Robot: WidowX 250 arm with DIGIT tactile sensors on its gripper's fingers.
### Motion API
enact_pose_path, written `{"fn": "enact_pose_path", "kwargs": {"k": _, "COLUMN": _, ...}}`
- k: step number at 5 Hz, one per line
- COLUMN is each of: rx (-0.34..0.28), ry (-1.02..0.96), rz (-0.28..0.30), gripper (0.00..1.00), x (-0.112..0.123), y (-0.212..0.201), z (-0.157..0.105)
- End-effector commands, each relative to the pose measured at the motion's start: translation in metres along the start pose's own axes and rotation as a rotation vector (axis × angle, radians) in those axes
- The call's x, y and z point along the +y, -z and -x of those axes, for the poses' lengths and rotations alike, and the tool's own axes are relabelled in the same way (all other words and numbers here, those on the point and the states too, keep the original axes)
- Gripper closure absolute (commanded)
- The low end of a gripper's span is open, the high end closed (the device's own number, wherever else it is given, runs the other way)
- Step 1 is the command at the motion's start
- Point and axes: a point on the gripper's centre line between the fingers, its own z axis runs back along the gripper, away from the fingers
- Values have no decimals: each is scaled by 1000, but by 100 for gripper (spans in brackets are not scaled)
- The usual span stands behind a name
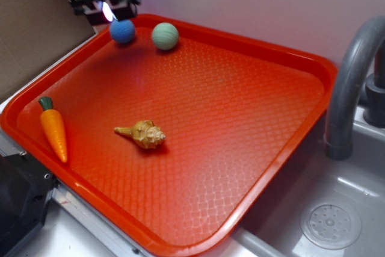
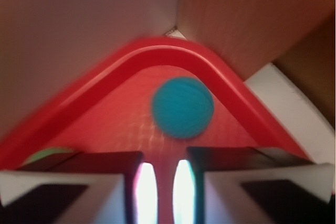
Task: Grab the blue ball.
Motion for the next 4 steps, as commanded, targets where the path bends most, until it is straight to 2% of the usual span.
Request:
{"fn": "enact_pose_path", "kwargs": {"k": 1, "rx": 290, "ry": 271, "rz": -27, "gripper": 100, "x": -4, "y": -119, "z": 44}}
{"fn": "enact_pose_path", "kwargs": {"k": 2, "rx": 237, "ry": 421, "rz": -41, "gripper": 100, "x": -21, "y": -131, "z": 71}}
{"fn": "enact_pose_path", "kwargs": {"k": 3, "rx": 191, "ry": 337, "rz": -10, "gripper": 100, "x": -15, "y": -121, "z": 57}}
{"fn": "enact_pose_path", "kwargs": {"k": 4, "rx": 104, "ry": 254, "rz": 6, "gripper": 0, "x": -8, "y": -106, "z": 41}}
